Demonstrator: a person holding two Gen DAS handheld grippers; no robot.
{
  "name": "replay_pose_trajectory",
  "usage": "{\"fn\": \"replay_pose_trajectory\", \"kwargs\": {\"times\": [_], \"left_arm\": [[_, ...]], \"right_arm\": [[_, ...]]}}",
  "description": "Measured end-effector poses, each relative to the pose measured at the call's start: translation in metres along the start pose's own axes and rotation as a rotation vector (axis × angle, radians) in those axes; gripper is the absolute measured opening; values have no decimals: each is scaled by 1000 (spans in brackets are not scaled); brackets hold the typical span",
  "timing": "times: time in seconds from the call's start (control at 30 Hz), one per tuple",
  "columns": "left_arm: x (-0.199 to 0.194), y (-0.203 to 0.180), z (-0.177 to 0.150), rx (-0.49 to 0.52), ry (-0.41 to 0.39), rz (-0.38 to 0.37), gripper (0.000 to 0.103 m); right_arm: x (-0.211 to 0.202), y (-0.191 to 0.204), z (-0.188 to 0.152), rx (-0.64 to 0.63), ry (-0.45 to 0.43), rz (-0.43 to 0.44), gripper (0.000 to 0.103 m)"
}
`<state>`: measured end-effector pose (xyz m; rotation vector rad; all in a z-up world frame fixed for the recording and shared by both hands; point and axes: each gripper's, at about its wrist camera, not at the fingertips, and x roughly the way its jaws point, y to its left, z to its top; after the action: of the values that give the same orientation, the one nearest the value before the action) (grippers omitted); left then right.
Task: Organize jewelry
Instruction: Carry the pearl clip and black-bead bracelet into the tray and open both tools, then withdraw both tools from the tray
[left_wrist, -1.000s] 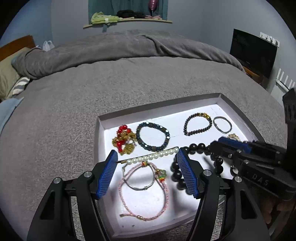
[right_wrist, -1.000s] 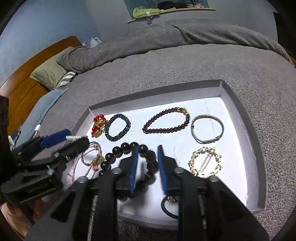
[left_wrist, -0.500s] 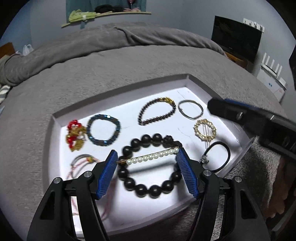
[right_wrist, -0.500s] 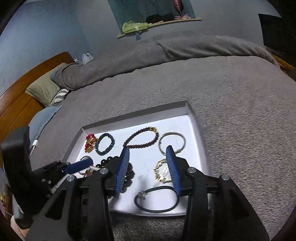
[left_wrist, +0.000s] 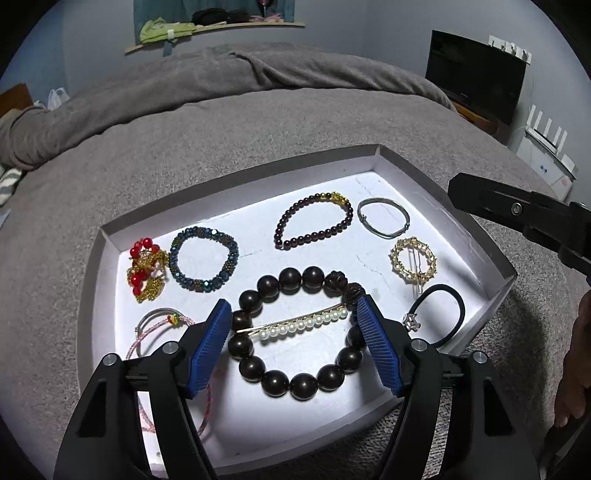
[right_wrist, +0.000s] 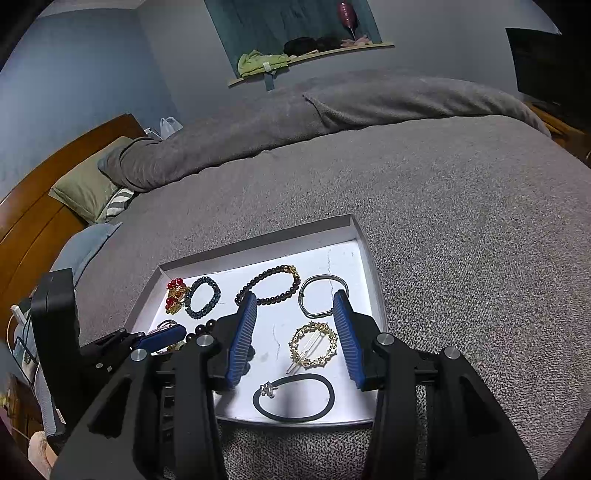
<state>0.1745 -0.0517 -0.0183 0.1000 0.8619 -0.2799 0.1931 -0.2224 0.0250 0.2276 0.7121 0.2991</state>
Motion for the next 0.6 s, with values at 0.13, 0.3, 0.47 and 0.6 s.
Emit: {"fn": "replay_pose_trajectory", "kwargs": {"times": [0.13,0.3,0.47,0.6], "left_arm": [[-6,2,1,-9,-17,0,75],[-17,2,1,-13,-45,30,80],[-38,8,-4,-41,-88,104,87],[-69,22,-13,-90,-141,176,94]], "right_arm": [[-3,0,1,-2,-10,-2,49],[-13,0,1,-10,-32,-7,56],[-33,-2,-2,-10,-62,-4,72],[-53,3,-10,-31,-82,1,89]]}}
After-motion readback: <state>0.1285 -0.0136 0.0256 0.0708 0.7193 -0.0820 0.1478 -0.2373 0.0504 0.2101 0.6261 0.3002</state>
